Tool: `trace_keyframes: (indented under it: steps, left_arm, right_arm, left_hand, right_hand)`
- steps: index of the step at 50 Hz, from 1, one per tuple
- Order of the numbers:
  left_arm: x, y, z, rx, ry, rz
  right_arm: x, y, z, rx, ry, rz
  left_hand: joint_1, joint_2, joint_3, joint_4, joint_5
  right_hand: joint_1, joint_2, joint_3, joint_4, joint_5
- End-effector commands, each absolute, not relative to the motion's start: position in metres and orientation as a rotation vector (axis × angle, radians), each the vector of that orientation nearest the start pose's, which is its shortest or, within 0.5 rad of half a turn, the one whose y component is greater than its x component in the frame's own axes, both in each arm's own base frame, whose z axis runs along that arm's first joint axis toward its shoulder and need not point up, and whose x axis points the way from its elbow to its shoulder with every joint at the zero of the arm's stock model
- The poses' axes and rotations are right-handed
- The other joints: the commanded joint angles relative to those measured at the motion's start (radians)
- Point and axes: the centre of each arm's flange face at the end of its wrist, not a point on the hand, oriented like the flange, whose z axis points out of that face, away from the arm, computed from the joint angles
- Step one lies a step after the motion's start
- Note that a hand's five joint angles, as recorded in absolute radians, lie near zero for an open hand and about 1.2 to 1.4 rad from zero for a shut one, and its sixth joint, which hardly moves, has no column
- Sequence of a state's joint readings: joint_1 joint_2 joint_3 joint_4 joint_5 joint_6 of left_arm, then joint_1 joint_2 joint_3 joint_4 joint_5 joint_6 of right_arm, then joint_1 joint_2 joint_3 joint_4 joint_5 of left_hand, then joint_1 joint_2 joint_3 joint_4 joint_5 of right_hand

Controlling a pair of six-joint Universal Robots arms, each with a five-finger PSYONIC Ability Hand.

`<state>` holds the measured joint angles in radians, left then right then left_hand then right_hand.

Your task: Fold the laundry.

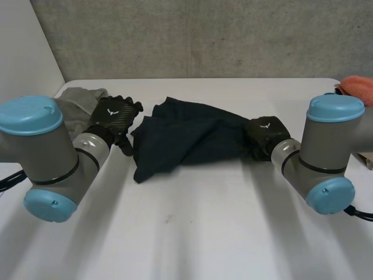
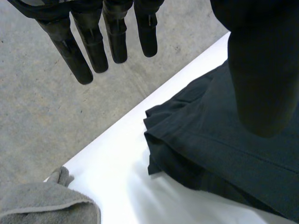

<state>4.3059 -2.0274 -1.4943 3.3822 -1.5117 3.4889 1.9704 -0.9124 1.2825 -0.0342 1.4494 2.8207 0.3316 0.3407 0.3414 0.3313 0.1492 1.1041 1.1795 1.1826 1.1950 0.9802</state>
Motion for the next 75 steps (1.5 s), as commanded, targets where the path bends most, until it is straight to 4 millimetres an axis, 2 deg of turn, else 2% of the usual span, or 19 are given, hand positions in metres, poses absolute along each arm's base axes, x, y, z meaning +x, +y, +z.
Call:
trace_keyframes:
  steps: [1, 10, 11, 13, 15, 19, 25, 29, 34, 44, 48, 49, 52, 55, 56, 59, 63, 69, 75]
  left_arm:
    - [-0.275, -0.302, 0.198, 0.942, 2.235, -2.109]
    - [-0.274, -0.307, 0.205, 0.945, 2.241, -2.105]
    - [-0.275, -0.308, 0.207, 0.95, 2.245, -2.103]
    - [-0.276, -0.309, 0.207, 0.957, 2.251, -2.097]
    - [-0.277, -0.309, 0.206, 0.971, 2.264, -2.086]
    - [-0.279, -0.309, 0.208, 0.986, 2.274, -2.078]
    - [-0.282, -0.305, 0.213, 0.986, 2.291, -2.083]
    - [-0.283, -0.299, 0.22, 0.978, 2.311, -2.093]
    - [-0.283, -0.295, 0.229, 0.957, 2.325, -2.126]
    - [-0.281, -0.297, 0.23, 0.944, 2.329, -2.131]
    - [-0.28, -0.301, 0.228, 0.938, 2.33, -2.124]
    - [-0.279, -0.302, 0.227, 0.941, 2.329, -2.121]
    - [-0.28, -0.304, 0.226, 0.943, 2.33, -2.12]
    - [-0.283, -0.307, 0.222, 0.952, 2.337, -2.12]
    - [-0.284, -0.31, 0.222, 0.955, 2.336, -2.123]
    - [-0.287, -0.314, 0.218, 0.969, 2.345, -2.114]
    - [-0.295, -0.318, 0.209, 1.037, 2.384, -2.094]
    - [-0.311, -0.314, 0.193, 1.2, 2.457, -2.037]
    - [-0.322, -0.318, 0.17, 1.286, 2.486, -1.914]
  right_arm:
    - [0.283, -0.292, 0.161, -0.996, 2.313, -1.587]
    - [0.263, -0.235, 0.17, -1.337, 2.332, -1.355]
    - [0.258, -0.232, 0.175, -1.379, 2.329, -1.354]
    - [0.253, -0.234, 0.183, -1.401, 2.314, -1.396]
    - [0.25, -0.241, 0.197, -1.375, 2.294, -1.5]
    - [0.248, -0.258, 0.223, -1.23, 2.26, -1.646]
    - [0.243, -0.293, 0.24, -0.918, 2.275, -1.689]
    - [0.241, -0.318, 0.235, -0.764, 2.327, -1.636]
    - [0.245, -0.342, 0.211, -0.642, 2.453, -1.477]
    - [0.255, -0.36, 0.163, -0.626, 2.628, -1.36]
    - [0.26, -0.357, 0.167, -0.651, 2.637, -1.378]
    - [0.263, -0.354, 0.175, -0.661, 2.614, -1.398]
    - [0.27, -0.343, 0.197, -0.689, 2.555, -1.439]
    - [0.279, -0.32, 0.228, -0.745, 2.46, -1.492]
    - [0.282, -0.308, 0.243, -0.786, 2.407, -1.531]
    - [0.286, -0.289, 0.264, -0.869, 2.318, -1.605]
    - [0.288, -0.246, 0.294, -1.087, 2.152, -1.743]
    - [0.288, -0.205, 0.322, -1.255, 1.945, -1.909]
    - [0.283, -0.18, 0.34, -1.256, 1.804, -1.991]
  left_hand:
    - [-0.05, -0.06, -0.06, -0.05, -0.043]
    - [-0.115, -0.124, -0.125, -0.115, -0.107]
    - [-0.144, -0.153, -0.154, -0.144, -0.136]
    - [-0.157, -0.166, -0.167, -0.157, -0.149]
    - [-0.157, -0.166, -0.167, -0.157, -0.149]
    - [-0.157, -0.166, -0.167, -0.157, -0.149]
    - [-0.157, -0.166, -0.167, -0.157, -0.149]
    - [-0.157, -0.166, -0.167, -0.157, -0.149]
    - [-0.157, -0.166, -0.167, -0.157, -0.149]
    - [-0.157, -0.166, -0.167, -0.157, -0.149]
    - [-0.157, -0.166, -0.167, -0.157, -0.149]
    - [-0.157, -0.166, -0.167, -0.157, -0.149]
    - [-0.157, -0.166, -0.167, -0.157, -0.149]
    - [-0.157, -0.166, -0.167, -0.157, -0.149]
    - [-0.157, -0.166, -0.167, -0.157, -0.149]
    - [-0.157, -0.166, -0.167, -0.157, -0.149]
    - [-0.157, -0.166, -0.167, -0.157, -0.149]
    - [-0.157, -0.166, -0.167, -0.157, -0.149]
    - [-0.157, -0.166, -0.167, -0.157, -0.149]
  right_hand:
    - [0.292, 0.217, 0.214, 0.201, 0.242]
    - [0.292, 0.217, 0.214, 0.201, 0.242]
    - [0.141, 0.065, 0.062, 0.05, 0.09]
    - [-0.346, -0.421, -0.425, -0.437, -0.397]
    - [-0.643, -0.719, -0.722, -0.734, -0.694]
    - [-0.835, -0.911, -0.914, -0.926, -0.886]
    - [-0.868, -0.943, -0.946, -0.959, -0.918]
    - [-0.856, -0.932, -0.935, -0.947, -0.907]
    - [-0.736, -0.812, -0.815, -0.827, -0.787]
    - [-0.645, -0.72, -0.723, -0.736, -0.696]
    - [0.052, -0.024, -0.027, -0.039, 0.001]
    - [0.29, 0.214, 0.211, 0.199, 0.239]
    - [0.292, 0.217, 0.214, 0.201, 0.242]
    - [0.292, 0.217, 0.214, 0.201, 0.242]
    - [0.292, 0.217, 0.214, 0.201, 0.242]
    - [0.292, 0.217, 0.214, 0.201, 0.242]
    - [0.292, 0.217, 0.214, 0.201, 0.242]
    - [0.292, 0.217, 0.214, 0.201, 0.242]
    - [0.292, 0.217, 0.214, 0.201, 0.242]
